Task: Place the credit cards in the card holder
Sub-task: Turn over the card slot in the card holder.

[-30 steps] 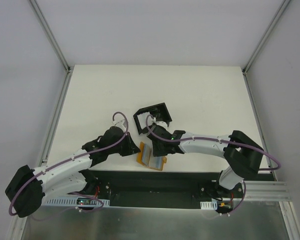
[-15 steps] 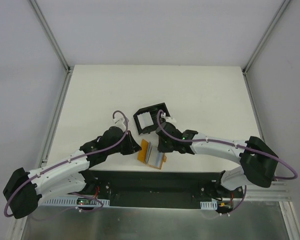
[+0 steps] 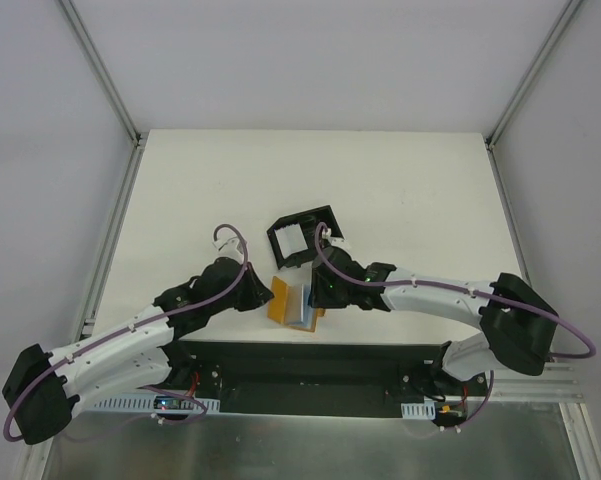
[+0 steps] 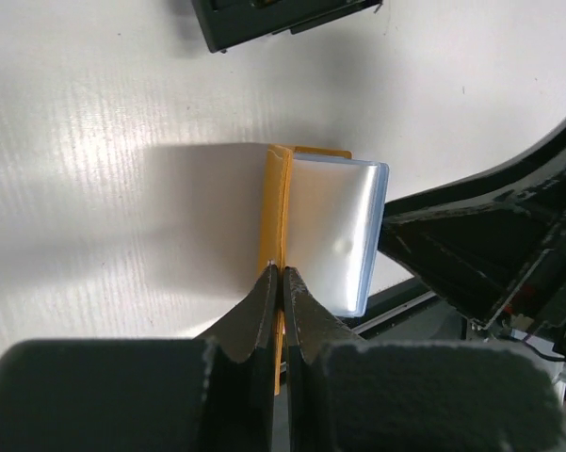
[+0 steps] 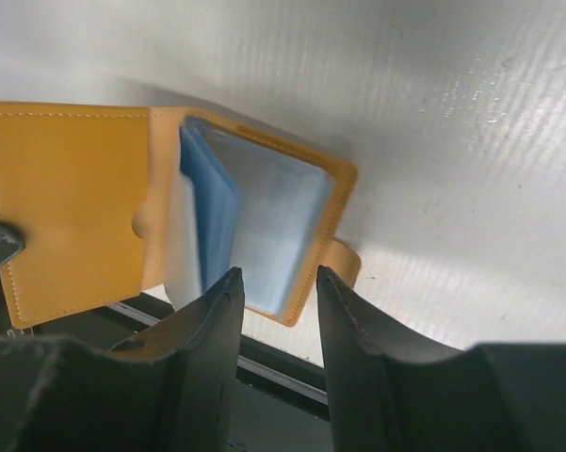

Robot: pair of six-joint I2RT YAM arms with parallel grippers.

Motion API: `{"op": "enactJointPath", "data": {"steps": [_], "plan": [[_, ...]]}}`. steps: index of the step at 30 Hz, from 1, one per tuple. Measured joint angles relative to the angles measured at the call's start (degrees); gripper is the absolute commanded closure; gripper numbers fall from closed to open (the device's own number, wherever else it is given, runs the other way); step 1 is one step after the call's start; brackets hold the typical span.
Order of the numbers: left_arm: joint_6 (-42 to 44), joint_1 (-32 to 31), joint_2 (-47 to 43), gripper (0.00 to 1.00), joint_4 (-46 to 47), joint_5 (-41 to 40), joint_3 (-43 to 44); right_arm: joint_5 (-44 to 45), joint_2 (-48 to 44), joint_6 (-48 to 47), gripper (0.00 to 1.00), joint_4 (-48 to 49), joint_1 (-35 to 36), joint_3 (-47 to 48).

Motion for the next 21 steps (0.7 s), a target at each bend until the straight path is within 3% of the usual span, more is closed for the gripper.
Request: {"op": "enactJointPath", "data": {"steps": [11,21], "plan": [[-5.18,0.0,-1.31,1.0,-1.01,-3.02,-3.45,0.17,-1.99,1.01,0.58,0.87,0.0,-0.72],[-13.55,0.0,-4.22,1.0,-1.01,-4.11,-10.43,-4.22,3.52,2.73,0.57,5.62,-0.26,-1.2]]}}
